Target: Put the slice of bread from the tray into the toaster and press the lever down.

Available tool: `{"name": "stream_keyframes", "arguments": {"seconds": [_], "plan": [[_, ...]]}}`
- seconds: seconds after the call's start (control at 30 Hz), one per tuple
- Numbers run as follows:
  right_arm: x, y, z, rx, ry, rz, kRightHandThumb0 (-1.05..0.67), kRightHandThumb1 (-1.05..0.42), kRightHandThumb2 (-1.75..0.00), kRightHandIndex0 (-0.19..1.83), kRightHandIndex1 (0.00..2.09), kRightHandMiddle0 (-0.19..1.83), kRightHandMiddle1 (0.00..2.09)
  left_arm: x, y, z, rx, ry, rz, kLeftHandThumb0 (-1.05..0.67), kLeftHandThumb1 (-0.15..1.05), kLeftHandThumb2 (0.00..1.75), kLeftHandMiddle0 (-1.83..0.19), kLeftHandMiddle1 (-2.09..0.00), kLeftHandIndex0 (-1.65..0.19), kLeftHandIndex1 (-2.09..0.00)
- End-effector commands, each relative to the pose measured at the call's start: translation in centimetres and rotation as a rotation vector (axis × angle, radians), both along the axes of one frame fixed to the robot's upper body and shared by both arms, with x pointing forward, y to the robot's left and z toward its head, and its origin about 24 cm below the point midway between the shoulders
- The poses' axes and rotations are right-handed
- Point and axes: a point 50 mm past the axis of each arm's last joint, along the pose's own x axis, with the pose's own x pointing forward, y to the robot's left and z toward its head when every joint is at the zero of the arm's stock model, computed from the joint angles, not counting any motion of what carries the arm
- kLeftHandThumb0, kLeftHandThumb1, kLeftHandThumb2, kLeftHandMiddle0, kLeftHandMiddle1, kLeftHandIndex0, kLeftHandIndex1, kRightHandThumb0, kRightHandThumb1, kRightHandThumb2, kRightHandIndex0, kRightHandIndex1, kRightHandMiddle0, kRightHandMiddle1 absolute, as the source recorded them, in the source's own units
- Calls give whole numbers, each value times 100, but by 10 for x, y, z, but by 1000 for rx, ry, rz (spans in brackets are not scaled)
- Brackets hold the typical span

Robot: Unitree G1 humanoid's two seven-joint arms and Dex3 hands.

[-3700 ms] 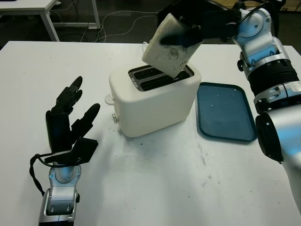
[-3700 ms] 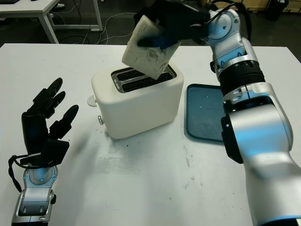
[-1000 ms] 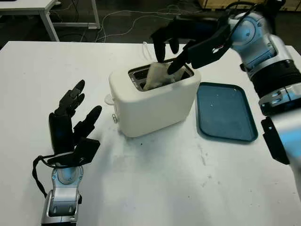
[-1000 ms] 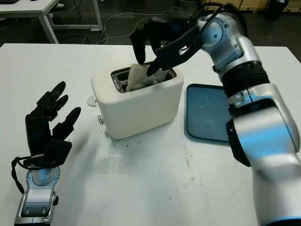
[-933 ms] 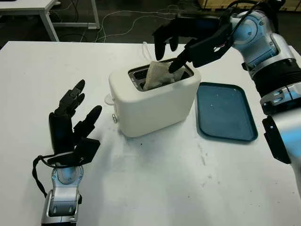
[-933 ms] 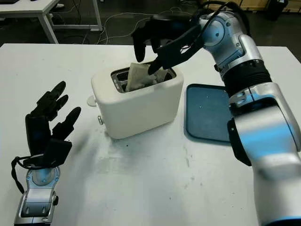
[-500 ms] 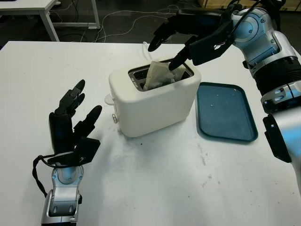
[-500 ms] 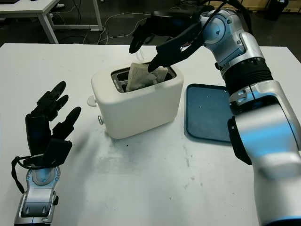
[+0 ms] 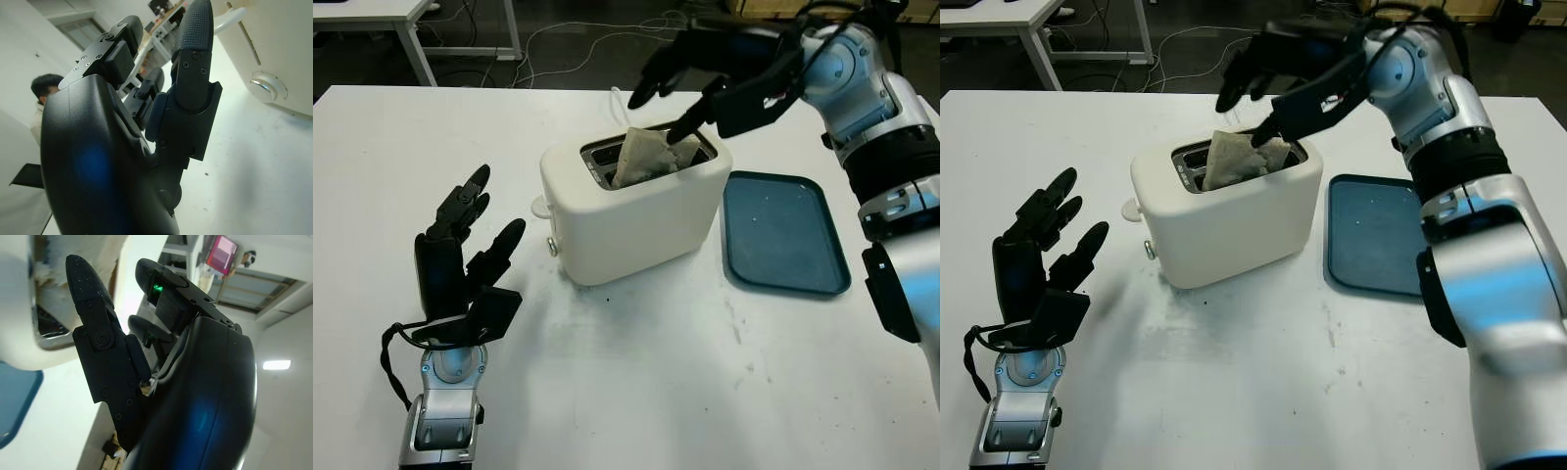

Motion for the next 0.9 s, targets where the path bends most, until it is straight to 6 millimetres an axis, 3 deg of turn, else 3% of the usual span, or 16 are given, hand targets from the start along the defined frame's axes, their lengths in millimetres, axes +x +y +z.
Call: {"name": "stream_keyframes", "arguments": {"seconds": [0.0, 0.27, 0.87], "plan": [[-3, -7, -1, 26, -24, 2, -63, -79, -1, 57, 72, 86, 8, -1, 1, -2, 3, 3, 12, -75, 92, 22, -74, -1, -61, 0], [-5, -17, -21, 62, 49, -7, -62, -77, 0, 54, 73, 85, 7, -2, 0, -2, 8, -5, 12, -74, 92, 22, -75, -1, -61, 0], [-13, -1, -45, 153, 23, 60, -49, -77, -1, 58, 86, 86, 5, -1, 1, -3, 11, 0, 10, -74, 92, 21, -75, -1, -61, 0]]}}
